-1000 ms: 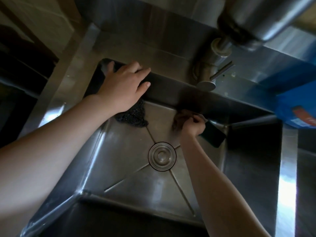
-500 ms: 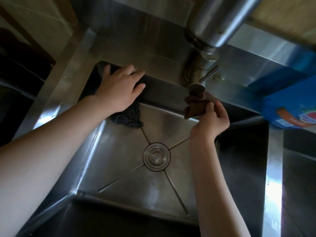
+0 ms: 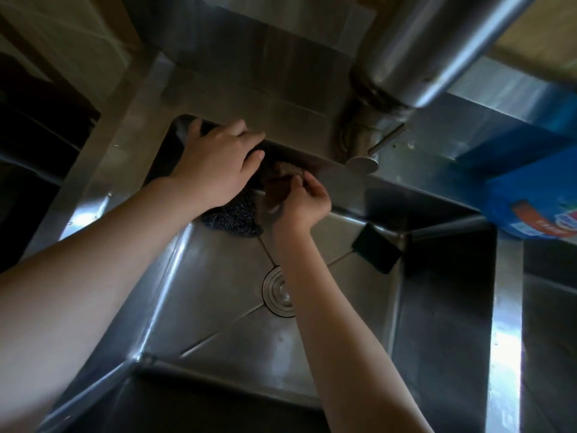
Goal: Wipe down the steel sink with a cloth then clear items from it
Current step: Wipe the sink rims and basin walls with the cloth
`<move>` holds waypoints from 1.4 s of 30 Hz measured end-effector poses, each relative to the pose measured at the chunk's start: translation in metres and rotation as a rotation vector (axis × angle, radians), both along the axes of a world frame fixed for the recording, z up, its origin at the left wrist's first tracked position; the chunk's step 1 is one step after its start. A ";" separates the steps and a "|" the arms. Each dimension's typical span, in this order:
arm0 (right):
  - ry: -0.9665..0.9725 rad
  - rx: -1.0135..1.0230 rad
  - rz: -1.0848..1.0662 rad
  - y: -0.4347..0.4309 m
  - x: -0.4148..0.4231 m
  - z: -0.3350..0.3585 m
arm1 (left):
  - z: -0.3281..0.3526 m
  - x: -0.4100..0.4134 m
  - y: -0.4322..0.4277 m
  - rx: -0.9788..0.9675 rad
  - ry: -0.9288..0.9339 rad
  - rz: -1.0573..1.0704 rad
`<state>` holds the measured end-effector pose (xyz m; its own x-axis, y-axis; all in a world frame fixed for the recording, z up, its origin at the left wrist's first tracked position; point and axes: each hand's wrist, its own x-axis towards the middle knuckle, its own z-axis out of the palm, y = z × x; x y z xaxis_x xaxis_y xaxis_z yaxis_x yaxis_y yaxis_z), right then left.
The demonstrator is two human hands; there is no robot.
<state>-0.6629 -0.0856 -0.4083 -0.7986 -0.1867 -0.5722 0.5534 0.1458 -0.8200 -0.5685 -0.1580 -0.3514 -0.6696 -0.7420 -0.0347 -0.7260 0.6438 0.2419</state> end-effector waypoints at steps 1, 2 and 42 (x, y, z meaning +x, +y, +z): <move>-0.002 -0.012 -0.007 0.002 -0.003 0.000 | 0.000 0.000 0.000 -0.008 0.006 0.000; 0.006 -0.021 -0.014 0.006 -0.007 -0.001 | -0.001 0.000 0.000 -0.016 0.012 -0.001; 0.819 0.913 0.745 0.117 -0.110 -0.111 | 0.001 0.002 -0.003 -0.028 0.027 -0.038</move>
<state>-0.7726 0.0311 -0.5193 -0.8371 -0.5253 -0.1528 -0.4586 0.8261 -0.3274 -0.5670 -0.1606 -0.3505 -0.6973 -0.7167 0.0041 -0.6947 0.6772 0.2425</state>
